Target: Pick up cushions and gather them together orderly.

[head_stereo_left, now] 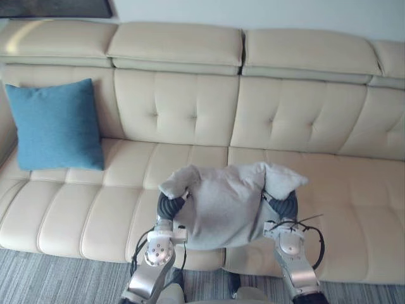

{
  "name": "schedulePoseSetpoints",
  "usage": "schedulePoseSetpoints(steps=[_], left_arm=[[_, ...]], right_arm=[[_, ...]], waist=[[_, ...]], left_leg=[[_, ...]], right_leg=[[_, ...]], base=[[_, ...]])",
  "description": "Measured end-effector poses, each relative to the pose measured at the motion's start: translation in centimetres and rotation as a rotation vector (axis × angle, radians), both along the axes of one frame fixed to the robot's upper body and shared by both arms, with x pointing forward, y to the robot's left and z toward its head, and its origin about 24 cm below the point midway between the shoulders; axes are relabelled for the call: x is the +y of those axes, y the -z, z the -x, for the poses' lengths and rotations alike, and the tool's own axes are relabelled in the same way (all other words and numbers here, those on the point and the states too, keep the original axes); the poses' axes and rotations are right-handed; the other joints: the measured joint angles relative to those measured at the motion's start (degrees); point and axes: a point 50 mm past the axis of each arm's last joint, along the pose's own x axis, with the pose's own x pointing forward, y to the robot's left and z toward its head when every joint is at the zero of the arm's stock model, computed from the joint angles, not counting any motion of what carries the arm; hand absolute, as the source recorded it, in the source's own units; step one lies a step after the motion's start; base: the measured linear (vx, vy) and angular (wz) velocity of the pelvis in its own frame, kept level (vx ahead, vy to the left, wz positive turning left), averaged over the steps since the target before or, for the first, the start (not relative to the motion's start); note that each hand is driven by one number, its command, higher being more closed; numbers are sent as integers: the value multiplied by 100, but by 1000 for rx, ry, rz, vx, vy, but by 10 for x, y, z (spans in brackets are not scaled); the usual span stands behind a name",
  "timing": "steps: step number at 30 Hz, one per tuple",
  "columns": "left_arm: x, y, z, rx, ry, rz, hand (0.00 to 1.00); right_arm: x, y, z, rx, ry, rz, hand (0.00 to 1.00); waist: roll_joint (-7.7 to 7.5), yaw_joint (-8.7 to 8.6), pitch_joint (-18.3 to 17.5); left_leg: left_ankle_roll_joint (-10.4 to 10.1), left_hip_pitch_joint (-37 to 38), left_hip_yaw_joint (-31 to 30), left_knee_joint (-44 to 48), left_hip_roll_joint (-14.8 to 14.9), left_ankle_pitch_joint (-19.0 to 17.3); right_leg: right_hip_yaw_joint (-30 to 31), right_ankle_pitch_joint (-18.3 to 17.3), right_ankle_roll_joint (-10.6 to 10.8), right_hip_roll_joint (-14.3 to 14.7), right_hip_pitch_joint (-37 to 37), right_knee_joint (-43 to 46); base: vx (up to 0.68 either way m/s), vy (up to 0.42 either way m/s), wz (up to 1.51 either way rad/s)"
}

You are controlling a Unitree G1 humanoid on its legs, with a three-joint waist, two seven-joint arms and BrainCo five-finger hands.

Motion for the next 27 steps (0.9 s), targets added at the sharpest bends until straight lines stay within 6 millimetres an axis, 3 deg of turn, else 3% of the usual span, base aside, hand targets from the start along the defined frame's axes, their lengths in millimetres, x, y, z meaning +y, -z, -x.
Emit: schedulePoseSetpoints(steps=[7, 10, 13, 14, 21, 22, 23, 27], left_arm=[[-3, -47, -48, -192, -59, -21, 100], [-3, -66, -60, -257, -81, -15, 100], [-6, -93, -78, -343, -99, -12, 100], [-5, -107, -88, -382, -121, -20, 100], [-3, -172, -124, -535, -154, -92, 100], [-3, -184, -129, -557, -160, -95, 0], [-4, -192, -132, -570, -163, -89, 0], [5, -222, -142, -612, -215, -64, 0]], right_arm=[[3, -46, -37, -183, 11, 34, 100], [6, -60, -46, -237, 19, 28, 100], [11, -79, -56, -306, 24, 14, 100], [14, -92, -62, -346, 25, 0, 100], [17, -142, -91, -479, 56, -58, 100], [16, -149, -96, -495, 69, -70, 100], [16, -155, -98, -512, 74, -76, 0], [18, -186, -110, -582, 86, -104, 0]], waist=[[72, -44, 138], [90, -31, 227], [95, 18, 320], [85, 52, 497], [105, 16, 976], [99, 12, 995], [105, 11, 1028], [94, -17, 1275]], left_leg=[[-27, -493, 5, -348, 48, 432], [-25, -724, 17, -340, 55, 516], [-15, -1155, 35, -321, 94, 648], [-33, -1231, 88, -320, 109, 694], [-16, -1688, 201, -383, 95, 922], [-11, -1803, 233, -456, 90, 996], [-20, -1873, 240, -513, 85, 1051], [-29, -2001, 288, -707, 75, 1214]], right_leg=[[10, 404, -7, 77, -561, -221], [11, 488, 2, 76, -793, -209], [26, 625, 3, 85, -1243, -184], [60, 662, 11, 91, -1363, -152], [143, 828, 48, 91, -1982, -13], [148, 886, 58, 91, -2134, -39], [148, 942, 49, 90, -2201, -92], [150, 1168, 74, 91, -2326, -345]], base=[[-94, -38, -3], [-93, -15, -3], [-140, -37, -7], [-104, -38, -13], [-89, -20, -10], [-55, -2, -4], [-55, -3, -5], [-47, 1, -5]])
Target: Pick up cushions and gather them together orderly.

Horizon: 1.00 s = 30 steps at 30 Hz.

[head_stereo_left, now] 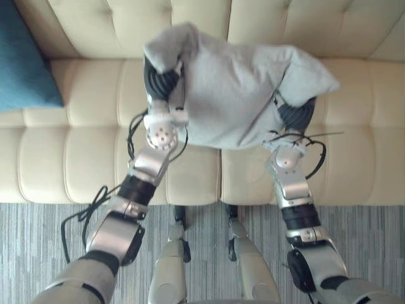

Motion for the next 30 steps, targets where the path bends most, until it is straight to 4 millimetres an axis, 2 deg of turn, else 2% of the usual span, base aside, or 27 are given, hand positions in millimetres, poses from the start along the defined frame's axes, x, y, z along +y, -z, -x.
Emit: schedulePoseSetpoints(steps=[3, 6, 8, 13, 16, 21, 22, 24, 27, 28, 30], left_arm=[[6, -17, -6, -23, -31, 7, 0], [20, -50, -9, -79, -79, 5, 0], [30, -69, -7, -118, -90, 66, 0], [54, -69, -10, -90, -124, 149, 0], [77, -67, -12, -66, -142, 214, 0], [116, -74, -2, -104, -171, 291, 0], [119, -72, 0, -108, -171, 300, 0], [128, -55, 2, -87, -185, 306, 0], [141, -14, 10, -33, -214, 297, 0], [141, 13, 16, 14, -215, 291, 0], [135, 53, 23, 95, -198, 306, 0]], right_arm=[[-3, -19, -9, -32, 14, 3, 0], [-11, -52, -15, -92, 37, 24, 0], [-17, -74, -15, -145, 31, 3, 0], [-29, -85, -14, -167, 2, -50, 0], [-43, -94, -12, -185, -5, -58, 0], [-63, -102, -5, -244, -12, -121, 0], [-66, -99, -4, -241, -8, -110, 0], [-76, -83, 0, -214, 9, -106, 0], [-86, -45, 10, -148, 8, -69, 0], [-90, -19, 18, -88, 6, -48, 0], [-95, 17, 28, 6, 6, -34, 0]], waist=[[8, -1, 70], [-9, 6, 99], [-18, 8, 249], [-21, 11, 263], [-20, 15, 263], [-19, 47, 261], [-19, 56, 261], [-18, 130, 260], [-17, 132, 257], [-17, 150, 253], [-18, 161, 244]], left_leg=[[-8, -34, -3, -106, -3, 66], [11, -226, -6, -226, -15, 184], [9, -281, -5, -231, -12, 209], [5, -271, -19, -230, 11, 211], [4, -174, -34, -230, 29, 211], [1, -63, -51, -231, 57, 222], [-1, -50, -52, -231, 58, 224], [-2, 46, -49, -231, 74, 223], [-3, 168, -51, -231, 92, 221], [-15, 245, -53, -231, 95, 210], [-27, 361, -79, -231, 92, 196]], right_leg=[[-5, 48, 1, 4, -34, -86], [-2, 140, 16, 7, -266, -135], [1, 162, 17, 7, -323, -135], [-58, 168, 16, 25, -296, -134], [-87, 168, 16, 24, -185, -134], [-152, 164, 15, 22, -44, -135], [-158, 162, 15, 23, -32, -135], [-169, 158, 15, 36, 55, -136], [-208, 144, 15, 51, 190, -137], [-229, 131, 30, 54, 272, -137], [-259, 94, 37, 51, 406, -138]], base=[[-43, 3, 0], [-52, 4, 0], [-44, 16, 0], [-11, 5, 1], [-7, 2, 1], [-38, 2, 4], [-54, 1, 3], [-39, -1, 0], [-20, -4, 2], [-25, -4, 4], [-22, -5, 8]])
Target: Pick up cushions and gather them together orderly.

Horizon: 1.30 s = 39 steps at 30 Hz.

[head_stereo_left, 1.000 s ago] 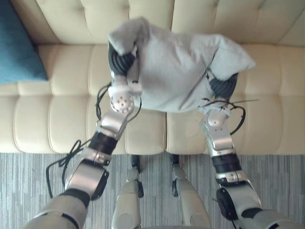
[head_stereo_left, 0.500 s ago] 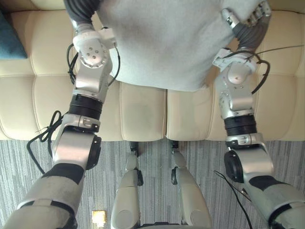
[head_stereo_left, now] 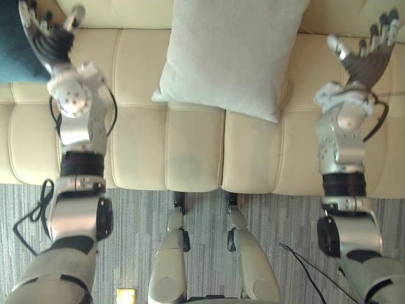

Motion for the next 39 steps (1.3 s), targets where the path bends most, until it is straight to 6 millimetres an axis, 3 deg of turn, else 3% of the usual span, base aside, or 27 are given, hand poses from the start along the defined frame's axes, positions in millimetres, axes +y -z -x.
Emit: schedulePoseSetpoints(steps=[1, 4, 6, 10, 14, 18, 23, 29, 30, 31, 39], left_arm=[[-7, 38, 7, 89, 21, 17, 0], [-28, 108, 30, 275, 85, 47, 0], [-51, 176, 67, 500, 167, 56, 0], [-61, 229, 112, 699, 217, 88, 0], [-66, 287, 158, 972, 258, 138, 0], [-66, 330, 198, 1231, 280, 183, 0], [-65, 354, 235, 1416, 247, 229, 0], [-62, 361, 247, 1483, 236, 244, 0], [-61, 361, 247, 1486, 236, 239, 0], [-59, 365, 254, 1540, 247, 204, 0], [-59, 365, 253, 1538, 248, 205, 0]], right_arm=[[0, 31, 8, 86, -10, -9, 0], [7, 89, 28, 257, -30, -39, 0], [16, 149, 61, 462, -48, -71, 0], [22, 201, 101, 666, -46, -102, 0], [33, 265, 142, 975, -88, -156, 0], [47, 307, 173, 1200, -151, -200, 0], [55, 335, 206, 1374, -152, -295, 0], [47, 348, 231, 1463, -89, -385, 0], [46, 348, 232, 1465, -81, -395, 0], [47, 356, 235, 1518, -66, -460, 0], [49, 356, 235, 1523, -77, -448, 0]], waist=[[-13, -3, -20], [-40, 5, -106], [-48, 53, -399], [-41, 81, -818], [-42, 107, -1370], [-37, 124, -1700], [-35, 127, -1987], [-31, 130, -2168], [-33, 131, -2168], [-131, 83, -2097], [-122, 80, -2038]], left_leg=[[-14, 114, -49, 0, -4, -23], [-29, 321, -52, 0, 12, -131], [-59, 505, -58, -1, 18, -239], [-95, 842, -57, -1, 39, -343], [-99, 1277, -58, -1, 40, -494], [-81, 1579, -60, -2, 17, -599], [-89, 1932, -72, -5, -17, -727], [-108, 2197, -68, -15, -57, -815], [-99, 2236, -69, -21, -61, -822], [97, 2602, -68, -39, -416, -1071], [111, 2665, -36, -34, -410, -1081]], right_leg=[[-41, -68, -20, -5, 126, 0], [-91, -224, 0, 8, 353, -1], [-110, -329, -73, 34, 533, -2], [-156, -466, -69, 52, 863, 0], [-278, -636, -47, 35, 1318, 0], [-376, -743, -13, -5, 1635, 0], [-469, -885, 31, -59, 2017, 1], [-487, -970, 114, -101, 2273, 1], [-496, -980, 119, -106, 2318, 1], [-554, -1220, 281, -448, 2612, 163], [-552, -1230, 280, -452, 2629, 196]], base=[[-32, -11, 9], [-26, -19, 5], [-9, -17, 1], [23, -10, 0], [69, 2, 4], [68, 13, 4], [63, 8, 5], [58, 2, 2], [0, 0, 0], [0, 0, 0], [0, 0, 0]])
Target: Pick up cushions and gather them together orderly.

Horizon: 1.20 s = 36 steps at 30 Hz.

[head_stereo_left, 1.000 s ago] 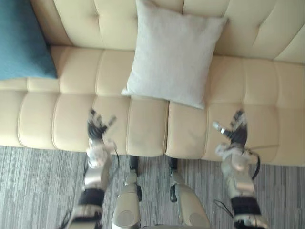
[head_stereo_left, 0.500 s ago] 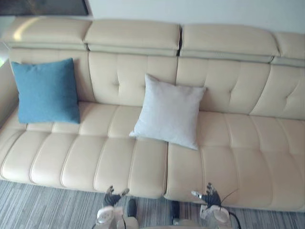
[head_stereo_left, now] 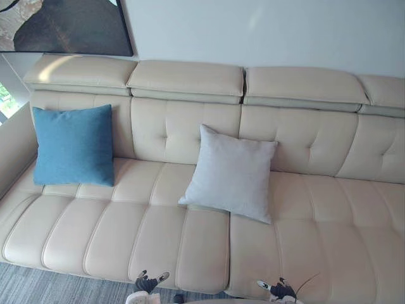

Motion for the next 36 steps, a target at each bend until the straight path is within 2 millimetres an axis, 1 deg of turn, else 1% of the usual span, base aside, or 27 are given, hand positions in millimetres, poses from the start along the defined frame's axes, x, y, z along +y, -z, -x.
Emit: schedulePoseSetpoints(steps=[5, 9, 10, 11, 12, 13, 15, 16, 17, 18, 19, 20, 21, 22, 23, 24, 25, 26, 27, 28, 29, 30, 31, 32, 33, 34, 36], left_arm=[[0, 0, 0, -1, -9, 4, 0], [1, 0, 0, -6, -29, 12, 0], [4, -1, -2, -10, -31, 7, 0], [4, -1, -3, -14, -31, 6, 0], [5, -2, -5, -18, -30, 3, 0], [8, -3, -8, -29, -27, -6, 0], [15, -6, -13, -36, -19, -28, 0], [20, -7, -16, -40, -18, -40, 0], [18, -8, -20, -49, -19, -35, 0], [15, -10, -29, -74, -26, -24, 0], [16, -10, -29, -75, -26, -27, 0], [19, -10, -27, -70, -27, -37, 0], [25, -12, -26, -72, -26, -53, 0], [29, -13, -27, -77, -25, -62, 0], [27, -13, -26, -72, -25, -57, 0], [18, -10, -23, -64, -28, -31, 0], [15, -9, -19, -59, -39, -20, 0], [13, -9, -22, -72, -45, -10, 0], [12, -10, -24, -75, -41, -8, 0], [7, -10, -28, -80, -32, 3, 0], [5, -9, -28, -81, -28, 10, 0], [3, -8, -26, -76, -25, 17, 0], [3, -8, -25, -73, -20, 18, 0], [2, -8, -25, -76, -19, 19, 0], [2, -8, -26, -81, -19, 21, 0], [2, -8, -25, -80, -26, 24, 0], [2, -7, -24, -76, -36, 27, 0]], right_arm=[[4, 1, 0, 17, -32, -5, 0], [6, 1, -2, 26, -83, 9, 0], [6, 0, -2, 28, -84, 14, 0], [6, 0, -3, 29, -93, 19, 0], [7, -1, -11, 18, -124, 30, 0], [11, -4, -21, -2, -162, 36, 0], [20, -8, -31, -43, -175, 26, 0], [24, -8, -35, -53, -186, 19, 0], [24, -9, -37, -54, -193, 24, 0], [19, -12, -44, -69, -211, 44, 0], [18, -12, -44, -66, -222, 50, 0], [20, -10, -42, -54, -248, 53, 0], [22, -10, -42, -54, -266, 54, 0], [23, -11, -44, -59, -273, 57, 0], [19, -15, -55, -83, -283, 74, 0], [9, -18, -60, -88, -297, 111, 0], [5, -19, -62, -90, -300, 123, 0], [1, -24, -73, -109, -319, 151, 0], [-1, -24, -73, -107, -321, 157, 0], [-5, -27, -78, -117, -325, 175, 0], [-6, -27, -78, -116, -324, 179, 0], [-6, -24, -73, -98, -321, 178, 0], [-5, -19, -63, -64, -316, 166, 0], [-6, -18, -61, -57, -312, 167, 0], [-7, -17, -58, -49, -306, 166, 0], [-11, -17, -55, -42, -291, 175, 0], [-16, -17, -52, -33, -271, 182, 0]], waist=[[-10, -15, 43], [-69, -45, 202], [-121, -61, 258], [-123, -53, 274], [-99, -36, 308], [-168, -25, 388], [-303, -31, 410], [-392, -90, 455], [-286, -83, 468], [-184, -75, 595], [-158, -71, 612], [-318, -74, 517], [-438, -73, 468], [-487, -68, 481], [-458, -52, 549], [-211, 9, 528], [-160, 39, 533], [-95, 76, 565], [-83, 75, 595], [101, 43, 757], [171, 26, 793], [205, 18, 798], [216, 18, 801], [180, 23, 816], [197, 20, 813], [206, 12, 813], [183, 13, 811]], left_leg=[[0, 129, 111, 25, 23, 0], [8, 313, 331, 16, 11, -9], [24, 327, 477, 11, 3, -11], [37, 319, 592, 18, 7, -19], [44, 291, 924, 27, 27, -31], [32, 259, 1288, 29, 34, -40], [125, 8, 1583, 273, 43, -35], [271, -301, 1940, 656, 138, -82], [402, -418, 2024, 722, 279, -169], [391, -440, 2048, 830, 464, -159], [389, -431, 2011, 935, 498, -158], [401, -537, 1957, 1185, 479, -166], [405, -662, 1906, 1381, 457, -169], [403, -722, 1895, 1478, 450, -168], [384, -727, 1862, 1570, 491, -158], [258, -746, 1877, 1490, 657, -71], [201, -794, 1881, 1485, 683, -32], [101, -982, 1878, 1491, 704, 37], [97, -1041, 1874, 1504, 705, 76], [70, -1119, 1784, 1526, 805, 187], [51, -1117, 1728, 1506, 854, 264], [15, -1108, 1668, 1485, 915, 353], [-96, -1115, 1489, 1464, 947, 523], [-131, -1136, 1382, 1461, 952, 543], [-76, -1218, 1209, 1668, 944, 393], [-11, -1208, 1079, 1995, 879, 52], [-20, -1192, 869, 2498, 711, -461]], right_leg=[[-14, -18, -3, -35, 51, 139], [-62, -59, 45, -98, 75, 376], [-52, -65, 54, -127, -10, 459], [-50, -68, 58, -146, -108, 513], [-87, -74, 71, -204, -270, 622], [-332, -75, 99, -327, -460, 775], [-599, 132, 101, -516, -737, 834], [-576, 458, 316, -499, -826, 634], [-609, 517, 442, -448, -848, 611], [-869, -204, -133, -541, -1138, 2320], [-917, -527, -147, -694, -1145, 3123], [-881, -674, 60, -987, -932, 3925], [-849, -779, 201, -1119, -779, 4048], [-823, -852, 303, -1104, -741, 3954], [-856, -935, 409, -958, -601, 3719], [-848, -1004, 423, -682, -357, 3064], [-866, -1064, 387, -625, -282, 2832], [-1010, -1250, 266, -546, -114, 2197], [-1056, -1275, 239, -518, -38, 1973], [-1203, -1144, 95, -329, 208, 1454], [-1266, -1075, 37, -249, 283, 1349], [-1289, -1056, 0, -175, 301, 1375], [-1328, -1088, -60, -189, 218, 1472], [-1380, -1093, -105, -212, 173, 1516], [-1398, -1083, -163, -231, 89, 1555], [-1251, -1074, -216, -282, -37, 1588], [-1015, -960, -188, -382, -232, 1579]], base=[[-16, -1, -8], [-89, 13, -18], [-129, 33, -26], [-137, 58, -40], [-169, 88, -78], [-194, 96, -104], [-119, 64, -78], [-77, 21, -31], [-103, 10, -26], [-55, -17, -4], [8, -51, 11], [16, -147, 30], [-8, -198, 27], [-105, -217, 21], [-166, -179, -6], [-152, -128, -15], [-207, -141, -30], [-166, -119, -14], [-284, -178, 1], [-221, -116, 15], [-275, -107, 24], [-262, -72, 23], [-258, -53, 17], [-237, -19, 8], [-191, 29, -18], [-193, 80, -30], [-135, 130, -59]])
